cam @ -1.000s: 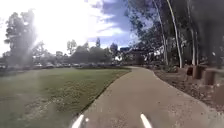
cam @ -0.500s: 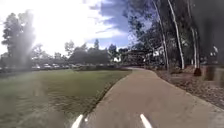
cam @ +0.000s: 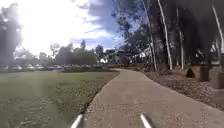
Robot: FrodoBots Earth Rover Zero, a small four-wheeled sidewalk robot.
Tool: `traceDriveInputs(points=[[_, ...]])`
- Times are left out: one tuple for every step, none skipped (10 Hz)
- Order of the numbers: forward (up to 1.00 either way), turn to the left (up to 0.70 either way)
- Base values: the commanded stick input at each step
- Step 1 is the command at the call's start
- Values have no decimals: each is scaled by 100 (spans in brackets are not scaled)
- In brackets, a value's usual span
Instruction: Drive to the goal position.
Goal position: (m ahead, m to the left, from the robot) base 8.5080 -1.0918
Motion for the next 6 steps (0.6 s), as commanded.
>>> traceDriveInputs(points=[[100,0],[100,0],[100,-29],[100,-12],[100,0],[100,0]])
